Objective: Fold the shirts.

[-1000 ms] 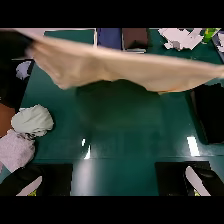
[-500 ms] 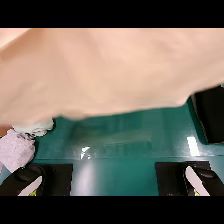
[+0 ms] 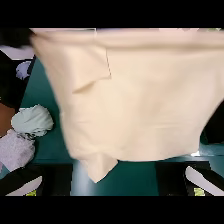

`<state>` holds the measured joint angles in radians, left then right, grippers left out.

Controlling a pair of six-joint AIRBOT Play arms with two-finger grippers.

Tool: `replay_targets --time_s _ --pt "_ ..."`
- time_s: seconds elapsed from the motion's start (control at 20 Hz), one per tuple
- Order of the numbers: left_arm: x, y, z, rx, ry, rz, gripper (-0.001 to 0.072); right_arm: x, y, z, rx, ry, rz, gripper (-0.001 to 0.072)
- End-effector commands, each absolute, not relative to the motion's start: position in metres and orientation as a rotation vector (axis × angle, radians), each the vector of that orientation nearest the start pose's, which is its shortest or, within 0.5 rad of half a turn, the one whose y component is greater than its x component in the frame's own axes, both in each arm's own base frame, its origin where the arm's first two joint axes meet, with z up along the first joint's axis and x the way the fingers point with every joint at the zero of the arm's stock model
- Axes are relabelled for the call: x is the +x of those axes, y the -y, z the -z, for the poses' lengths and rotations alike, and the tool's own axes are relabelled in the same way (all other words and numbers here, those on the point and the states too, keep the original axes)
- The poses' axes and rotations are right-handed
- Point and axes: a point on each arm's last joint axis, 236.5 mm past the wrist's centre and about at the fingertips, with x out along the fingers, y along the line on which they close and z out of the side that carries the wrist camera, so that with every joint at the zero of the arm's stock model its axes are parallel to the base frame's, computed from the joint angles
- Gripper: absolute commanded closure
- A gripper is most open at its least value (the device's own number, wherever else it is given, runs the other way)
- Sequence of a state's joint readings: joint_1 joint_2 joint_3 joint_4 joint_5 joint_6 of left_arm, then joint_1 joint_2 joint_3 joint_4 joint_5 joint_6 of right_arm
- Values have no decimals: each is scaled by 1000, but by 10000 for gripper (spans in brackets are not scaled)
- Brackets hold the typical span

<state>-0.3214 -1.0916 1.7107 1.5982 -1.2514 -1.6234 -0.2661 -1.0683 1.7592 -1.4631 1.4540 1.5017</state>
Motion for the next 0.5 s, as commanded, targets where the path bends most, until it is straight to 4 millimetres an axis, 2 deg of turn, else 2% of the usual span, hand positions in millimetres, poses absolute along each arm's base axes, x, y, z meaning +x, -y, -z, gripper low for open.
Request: replay_targets --time_s 0.0,0.05,0.1,0.2,0.3,0.4,0.45 --pt "429 134 -149 136 -941 249 676 381 66 -148 145 -1095 87 698" --pt "442 139 -116 148 -985 249 676 388 62 -114 150 -1154 74 697" --pt "455 141 -91 152 -1012 245 676 396 59 -84 152 -1197 63 698" --pt "479 138 -55 144 -1026 227 677 413 52 -39 150 -1262 43 698" --pt "496 127 -41 125 -1015 201 677 435 46 -19 141 -1280 25 697" --pt "504 115 -42 98 -1001 180 677 455 41 -21 126 -1261 10 697" --pt "505 111 -45 85 -1005 174 677 464 42 -29 122 -1238 10 698"
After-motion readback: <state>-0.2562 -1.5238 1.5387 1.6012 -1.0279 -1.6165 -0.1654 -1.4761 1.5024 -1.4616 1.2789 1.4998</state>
